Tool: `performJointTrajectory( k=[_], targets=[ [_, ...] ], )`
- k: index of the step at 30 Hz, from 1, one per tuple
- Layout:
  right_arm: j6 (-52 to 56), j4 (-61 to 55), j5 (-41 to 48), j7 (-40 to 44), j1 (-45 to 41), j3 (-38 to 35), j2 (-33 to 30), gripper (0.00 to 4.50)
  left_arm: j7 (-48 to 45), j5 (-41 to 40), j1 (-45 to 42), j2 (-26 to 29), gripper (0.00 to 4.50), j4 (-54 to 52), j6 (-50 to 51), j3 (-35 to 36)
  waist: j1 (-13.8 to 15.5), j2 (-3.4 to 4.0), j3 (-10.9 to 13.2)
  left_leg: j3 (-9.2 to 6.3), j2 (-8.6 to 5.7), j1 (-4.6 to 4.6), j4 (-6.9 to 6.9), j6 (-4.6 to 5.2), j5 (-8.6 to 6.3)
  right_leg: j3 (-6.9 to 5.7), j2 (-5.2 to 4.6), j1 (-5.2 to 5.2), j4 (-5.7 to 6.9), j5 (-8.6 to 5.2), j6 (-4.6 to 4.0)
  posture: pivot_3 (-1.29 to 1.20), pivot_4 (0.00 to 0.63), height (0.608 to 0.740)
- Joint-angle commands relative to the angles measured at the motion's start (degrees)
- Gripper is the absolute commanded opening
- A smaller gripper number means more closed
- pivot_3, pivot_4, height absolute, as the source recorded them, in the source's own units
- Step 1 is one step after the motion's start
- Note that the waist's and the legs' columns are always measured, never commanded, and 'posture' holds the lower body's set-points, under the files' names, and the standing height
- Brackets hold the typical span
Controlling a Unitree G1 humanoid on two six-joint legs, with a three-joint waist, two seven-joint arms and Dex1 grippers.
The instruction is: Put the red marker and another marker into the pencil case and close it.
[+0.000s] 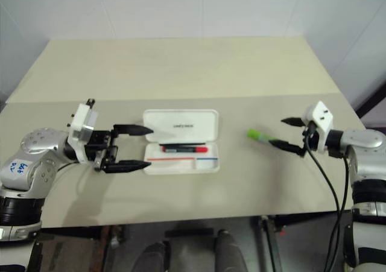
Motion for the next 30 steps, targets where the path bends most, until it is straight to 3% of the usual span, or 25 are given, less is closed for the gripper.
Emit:
performJointTrajectory(
  k=[1, 10, 13, 21, 30],
  targets=[
    [-4.22, 6.60, -2.28, 1.08, -3.24, 0.91, 0.52, 4.47, -0.09, -1.43, -1.57, 0.17, 4.50, -0.87, 0.40, 0.73, 0.01, 0.04, 0.02, 0.00, 0.00, 0.00, -0.02, 0.00, 0.00, 0.00, 0.00, -0.01, 0.00, 0.00, 0.00, 0.00, 0.150, 0.740],
    [-8.56, 23.90, -8.91, 0.55, -9.45, 3.35, 1.39, 4.47, 0.55, -2.57, -1.49, 1.69, 4.50, -3.69, 2.44, 2.28, -0.01, 0.06, 0.03, -0.01, -0.01, -0.01, -0.03, -0.01, 0.00, 0.00, 0.00, 0.00, 0.00, 0.00, 0.00, 0.00, 0.150, 0.740],
    [-7.75, 26.33, -9.22, 1.57, -10.65, 3.18, 1.47, 3.85, 0.74, -2.93, -1.47, 2.05, 4.50, -4.14, 2.77, 2.46, 0.00, 0.05, 0.03, -0.01, -0.01, 0.00, 0.01, -0.01, 0.00, 0.00, -0.01, 0.04, 0.00, 0.01, 0.02, 0.00, 0.150, 0.740],
    [-8.16, 24.78, -8.12, 6.10, -13.03, 2.57, 3.34, 1.07, 0.85, -2.78, -1.55, 2.10, 4.50, -4.05, 2.38, 2.54, -0.14, 0.07, 0.04, -0.02, -0.01, 0.05, 0.03, -0.06, 0.03, 0.01, 0.00, 0.08, 0.03, 0.03, 0.06, 0.00, 0.150, 0.740],
    [-8.48, 13.86, -5.06, 6.56, -12.76, 0.76, 4.06, 1.09, -0.23, -1.25, -0.75, 2.13, 4.50, -1.08, -1.29, 3.00, -0.01, 0.12, 0.07, -0.02, -0.01, 0.04, 0.00, -0.07, 0.03, 0.00, 0.00, 0.06, 0.04, 0.03, 0.07, 0.00, 0.150, 0.740]
  ],
)
